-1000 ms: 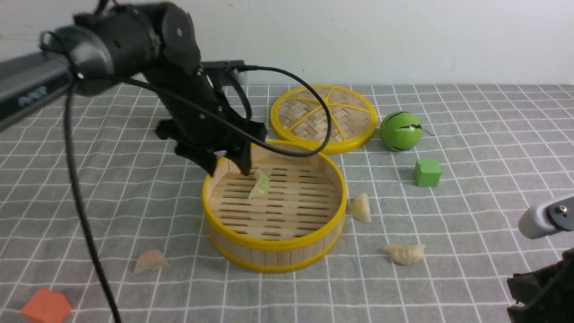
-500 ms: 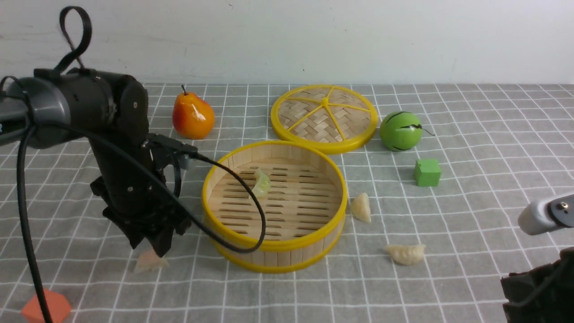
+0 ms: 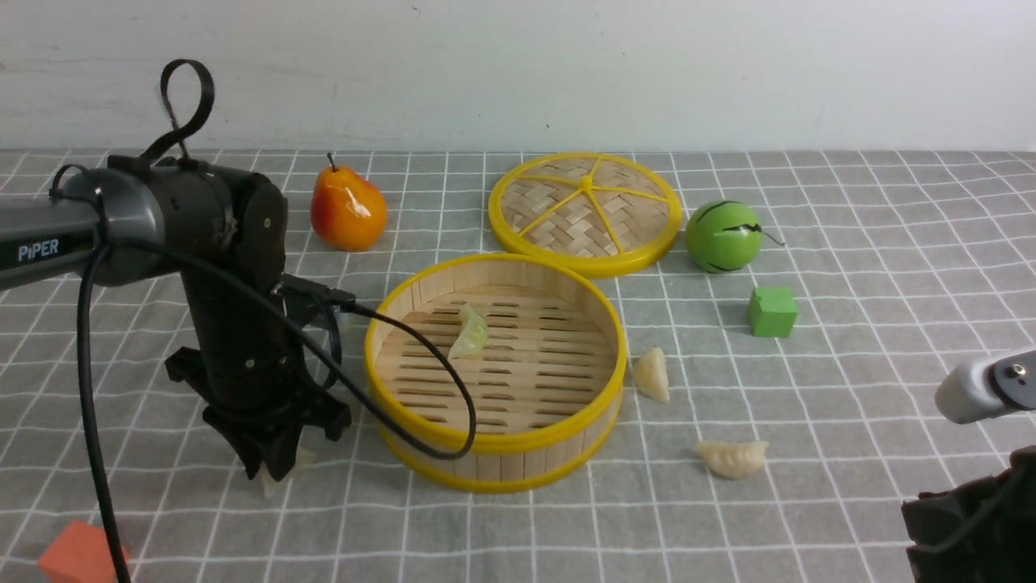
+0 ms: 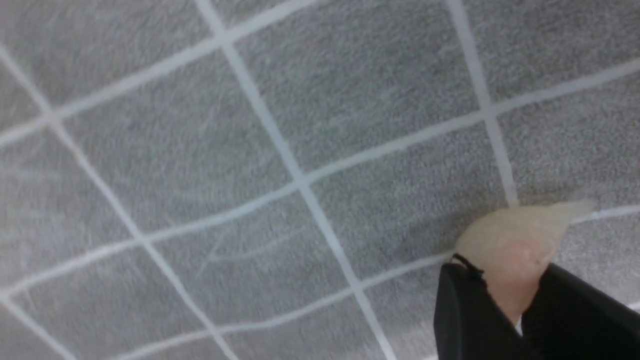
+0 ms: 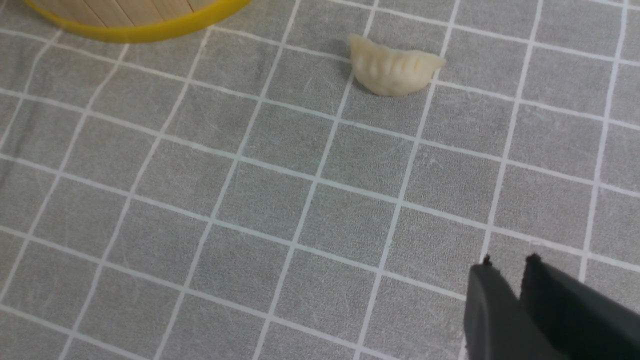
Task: Put the dumplings into the steamer on the table with the grey tablecloth.
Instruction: 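Reach for and grasp a dumpling on the table with the left gripper, then place the dumpling into the bamboo steamer basket with the left gripper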
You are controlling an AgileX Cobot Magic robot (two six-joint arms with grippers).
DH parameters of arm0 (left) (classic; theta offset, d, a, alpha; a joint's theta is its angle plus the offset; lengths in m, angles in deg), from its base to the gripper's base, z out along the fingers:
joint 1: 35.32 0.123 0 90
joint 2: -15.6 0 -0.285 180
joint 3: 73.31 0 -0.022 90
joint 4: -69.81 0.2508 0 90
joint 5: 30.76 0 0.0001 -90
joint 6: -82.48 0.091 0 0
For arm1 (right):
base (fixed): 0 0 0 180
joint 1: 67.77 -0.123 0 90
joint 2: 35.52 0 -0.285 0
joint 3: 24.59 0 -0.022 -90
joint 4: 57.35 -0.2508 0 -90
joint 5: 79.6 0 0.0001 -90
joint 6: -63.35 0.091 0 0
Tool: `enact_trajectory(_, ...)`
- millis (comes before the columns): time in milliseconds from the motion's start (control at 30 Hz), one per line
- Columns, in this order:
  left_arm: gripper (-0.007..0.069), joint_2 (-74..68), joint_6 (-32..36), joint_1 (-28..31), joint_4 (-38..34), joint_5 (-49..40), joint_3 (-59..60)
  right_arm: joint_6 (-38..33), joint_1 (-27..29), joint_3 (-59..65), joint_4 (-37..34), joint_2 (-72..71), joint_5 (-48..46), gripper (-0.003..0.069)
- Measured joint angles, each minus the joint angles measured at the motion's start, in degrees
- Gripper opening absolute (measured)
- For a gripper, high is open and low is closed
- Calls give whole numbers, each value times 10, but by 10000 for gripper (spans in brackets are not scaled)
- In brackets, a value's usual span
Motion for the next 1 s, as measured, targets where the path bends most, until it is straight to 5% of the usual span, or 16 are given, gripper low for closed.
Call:
enact_trajectory(233,136,103,-14,0,-83,-5,-14,0,0,0,0,0,10,113)
enact_trajectory(500,136,127,-21,-57,-222,113,-22,0,0,0,0,0,23,117)
enact_trajectory(833,139,13,-67,-119,-136,154,-22,0,0,-12,0,2,0,169)
enact_trajectory(933,183,13,-68,-123,-133,158,-25,0,0,-37,-6,12,-12,222)
enact_trajectory(1000,285,13,-70,-125,-131,143,-40,0,0,-75,-21,35,-35,307)
